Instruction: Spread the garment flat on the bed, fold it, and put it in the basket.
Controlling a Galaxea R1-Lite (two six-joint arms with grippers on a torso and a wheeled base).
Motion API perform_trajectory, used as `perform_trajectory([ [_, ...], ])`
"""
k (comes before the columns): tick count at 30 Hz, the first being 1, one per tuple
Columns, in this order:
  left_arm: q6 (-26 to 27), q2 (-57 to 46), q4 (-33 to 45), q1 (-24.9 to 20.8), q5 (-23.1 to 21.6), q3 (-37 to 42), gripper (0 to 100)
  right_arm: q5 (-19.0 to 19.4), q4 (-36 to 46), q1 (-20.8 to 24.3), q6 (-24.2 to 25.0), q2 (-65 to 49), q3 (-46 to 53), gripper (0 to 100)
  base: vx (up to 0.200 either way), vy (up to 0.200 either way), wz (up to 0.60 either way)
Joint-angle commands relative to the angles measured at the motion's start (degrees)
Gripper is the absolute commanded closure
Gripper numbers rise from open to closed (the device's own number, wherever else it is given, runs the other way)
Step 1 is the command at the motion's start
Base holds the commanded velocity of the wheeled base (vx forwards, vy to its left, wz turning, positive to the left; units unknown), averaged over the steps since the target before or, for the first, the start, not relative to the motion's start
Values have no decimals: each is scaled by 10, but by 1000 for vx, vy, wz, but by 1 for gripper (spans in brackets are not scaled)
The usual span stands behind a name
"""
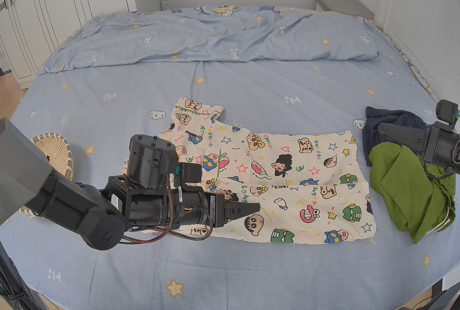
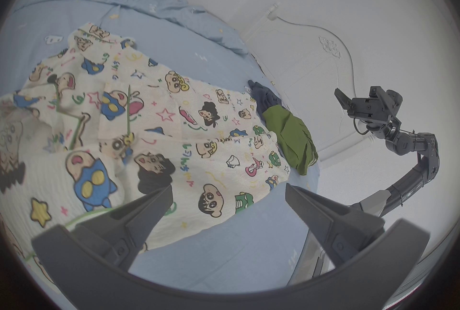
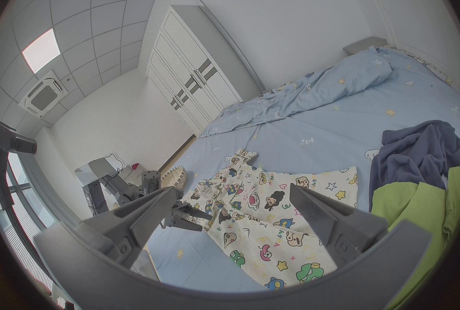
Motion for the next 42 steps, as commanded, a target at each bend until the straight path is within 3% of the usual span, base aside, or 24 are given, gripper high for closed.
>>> perform_trajectory([
  [1,14,-19,4,36,0,-6,0,0,0,-1,1,-3,0,0,0,0,0],
  [6,44,-6,8,71,0,-16,0,0,0,-2,1,-3,-1,0,0,0,0],
  [15,44,28,2,73,1,-25,0,0,5,-2,5,-3,2,0,0,0,0],
  [20,-20,-58,-13,72,-9,-16,0,5,6,-15,37,2,20,0,0,0,0],
  [21,-83,-97,-18,77,-26,-13,0,25,10,-20,50,4,31,0,0,0,0],
  [23,-129,-136,-22,95,-46,3,0,46,15,-32,58,12,51,0,0,0,0],
  [25,-131,-138,-22,98,-49,5,0,47,15,-33,58,13,52,0,0,0,0],
  [26,-147,-176,-23,153,-87,46,0,71,14,-50,58,44,68,0,0,0,0],
  [31,-146,-217,-39,256,-150,152,0,92,14,-52,59,56,68,0,0,0,0],
  [33,-144,-220,-74,316,-181,203,0,93,14,-48,60,52,69,0,0,0,0],
  [34,-143,-219,-81,324,-186,208,0,93,14,-48,60,51,69,0,0,0,0],
  [35,-142,-218,-117,368,-212,242,0,93,15,-43,60,46,72,0,0,0,0],
  [39,-101,-190,-173,437,-253,299,0,93,16,-31,61,26,77,0,0,0,0],
  [41,-87,-177,-176,445,-256,305,0,93,16,-31,61,24,77,0,0,0,0],
  [42,-55,-152,-179,454,-254,308,0,93,17,-31,61,20,77,0,0,0,0],
])
